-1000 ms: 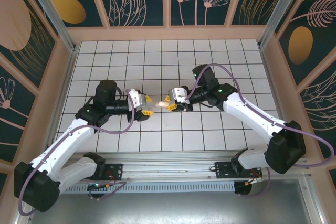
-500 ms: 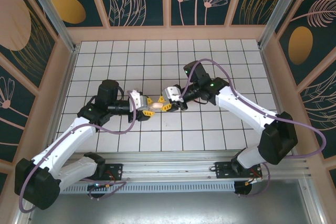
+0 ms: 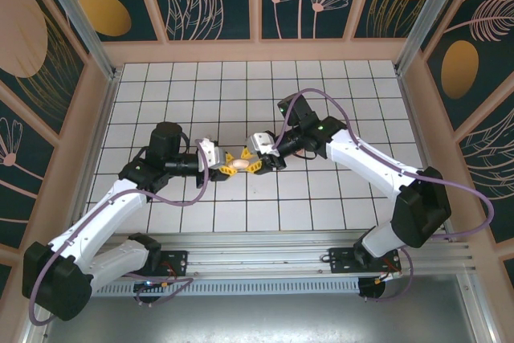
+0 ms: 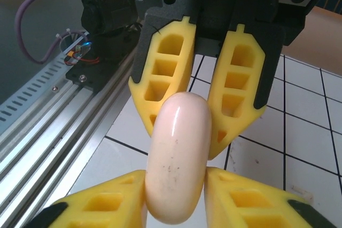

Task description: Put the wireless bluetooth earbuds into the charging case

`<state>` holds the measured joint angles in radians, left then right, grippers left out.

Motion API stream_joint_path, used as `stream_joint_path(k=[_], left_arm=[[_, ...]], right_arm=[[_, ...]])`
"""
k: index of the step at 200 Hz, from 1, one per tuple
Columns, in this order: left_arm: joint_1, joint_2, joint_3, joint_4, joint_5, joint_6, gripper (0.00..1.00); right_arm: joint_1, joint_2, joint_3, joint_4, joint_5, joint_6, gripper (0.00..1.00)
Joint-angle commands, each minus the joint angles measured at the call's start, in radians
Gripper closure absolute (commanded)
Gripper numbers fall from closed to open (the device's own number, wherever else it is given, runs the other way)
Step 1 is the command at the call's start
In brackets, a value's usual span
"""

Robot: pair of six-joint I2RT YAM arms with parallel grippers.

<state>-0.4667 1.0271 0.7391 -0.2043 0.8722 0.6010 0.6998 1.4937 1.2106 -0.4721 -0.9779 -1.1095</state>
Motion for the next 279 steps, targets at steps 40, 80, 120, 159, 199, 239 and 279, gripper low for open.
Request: stream_joint_path(k=[40, 80, 120, 159, 199, 239, 279], left_arm=[[-0.012, -0.022, -0.043, 0.151, 0.044, -0.076, 0.83], [-0.012, -0.013, -0.059, 0.212, 0.059, -0.128, 0.82], [-0.012, 0.001, -0.059, 0.233, 0.092, -0.144, 0.82], [-0.012, 0.0, -0.06, 0.236, 0.102, -0.145, 0.81], [-0.012, -0.004, -0.056, 0.243, 0.114, -0.152, 0.81], [-0.012, -0.004, -0.055, 0.243, 0.119, -0.157, 0.81], [-0.012, -0.015, -0.06, 0.243, 0.106, -0.15, 0.65]], right_arm=[[-0.073, -0.155, -0.186, 0.336, -0.145, 0.236, 0.55], [-0.079, -0.218, -0.309, 0.551, -0.18, 0.401, 0.51], [-0.064, -0.194, -0.309, 0.631, -0.17, 0.478, 0.48], [-0.047, -0.155, -0.273, 0.623, -0.171, 0.481, 0.48], [-0.036, -0.135, -0.263, 0.629, -0.16, 0.491, 0.53], [-0.031, -0.133, -0.26, 0.627, -0.152, 0.492, 0.68], [-0.029, -0.135, -0.227, 0.521, -0.116, 0.415, 0.84]])
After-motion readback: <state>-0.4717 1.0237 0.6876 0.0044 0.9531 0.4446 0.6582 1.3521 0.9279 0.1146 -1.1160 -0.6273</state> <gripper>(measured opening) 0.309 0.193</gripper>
